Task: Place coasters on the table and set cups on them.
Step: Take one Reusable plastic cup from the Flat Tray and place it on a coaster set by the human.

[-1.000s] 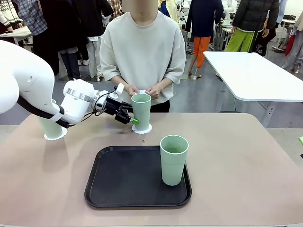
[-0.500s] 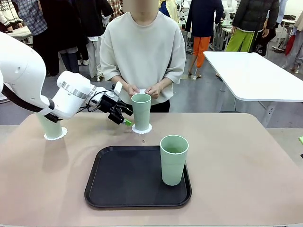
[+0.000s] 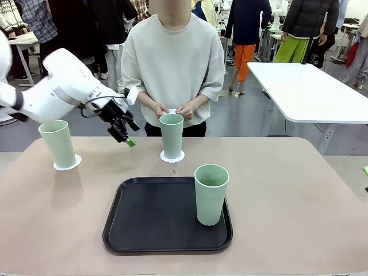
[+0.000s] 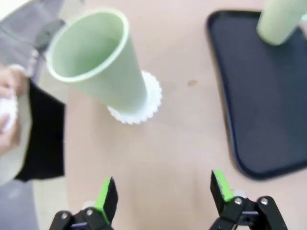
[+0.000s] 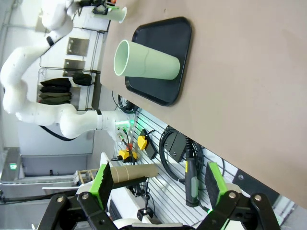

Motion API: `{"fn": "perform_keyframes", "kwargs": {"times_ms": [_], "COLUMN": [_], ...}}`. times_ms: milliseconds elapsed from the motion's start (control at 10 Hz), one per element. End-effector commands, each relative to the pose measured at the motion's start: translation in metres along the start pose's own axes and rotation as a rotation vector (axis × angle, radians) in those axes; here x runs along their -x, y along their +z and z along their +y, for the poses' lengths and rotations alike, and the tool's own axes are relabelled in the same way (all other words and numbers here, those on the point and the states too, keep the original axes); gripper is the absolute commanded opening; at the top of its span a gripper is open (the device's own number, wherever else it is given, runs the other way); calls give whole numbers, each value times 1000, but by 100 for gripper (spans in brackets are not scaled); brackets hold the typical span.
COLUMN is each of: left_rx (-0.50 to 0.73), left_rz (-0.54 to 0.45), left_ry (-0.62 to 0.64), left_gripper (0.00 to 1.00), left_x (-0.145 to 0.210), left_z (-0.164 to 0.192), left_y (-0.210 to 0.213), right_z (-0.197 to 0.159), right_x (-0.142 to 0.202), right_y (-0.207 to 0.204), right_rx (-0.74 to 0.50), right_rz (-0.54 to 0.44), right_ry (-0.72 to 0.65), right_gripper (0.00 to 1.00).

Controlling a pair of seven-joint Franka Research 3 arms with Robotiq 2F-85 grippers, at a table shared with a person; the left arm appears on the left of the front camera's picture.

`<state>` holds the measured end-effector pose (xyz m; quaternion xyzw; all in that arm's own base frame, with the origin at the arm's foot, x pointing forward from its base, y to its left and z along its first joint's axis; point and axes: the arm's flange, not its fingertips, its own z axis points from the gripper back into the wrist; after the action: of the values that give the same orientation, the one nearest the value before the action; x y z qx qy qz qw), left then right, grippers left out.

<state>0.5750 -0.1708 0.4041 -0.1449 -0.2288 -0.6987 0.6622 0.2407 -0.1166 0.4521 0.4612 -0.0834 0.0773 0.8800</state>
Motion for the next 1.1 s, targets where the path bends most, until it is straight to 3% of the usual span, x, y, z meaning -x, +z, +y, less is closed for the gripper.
{"fn": "perform_keyframes", "kwargs": {"times_ms": [0, 500, 600, 700, 1000], "left_rx": [-18, -29, -82, -28, -28], "left_rz": [130, 269, 236, 227, 227], "left_ry": [5, 52, 56, 29, 29], "left_gripper": [100, 100, 100, 100, 100], "left_x": [-5, -11, -9, -9, -9], "left_z": [-45, -132, -143, -117, -117], "left_y": [39, 104, 104, 99, 99], "right_z": [-1, -1, -1, -1, -1], "right_x": [-1, -1, -1, -1, -1], "right_y": [-2, -2, -2, -2, -2], "right_rx": [-21, -21, -21, -21, -21], "right_rz": [-9, -9, -9, -9, -9], "right_ry": [14, 14, 14, 14, 14], "right_gripper": [100, 100, 100, 100, 100]}}
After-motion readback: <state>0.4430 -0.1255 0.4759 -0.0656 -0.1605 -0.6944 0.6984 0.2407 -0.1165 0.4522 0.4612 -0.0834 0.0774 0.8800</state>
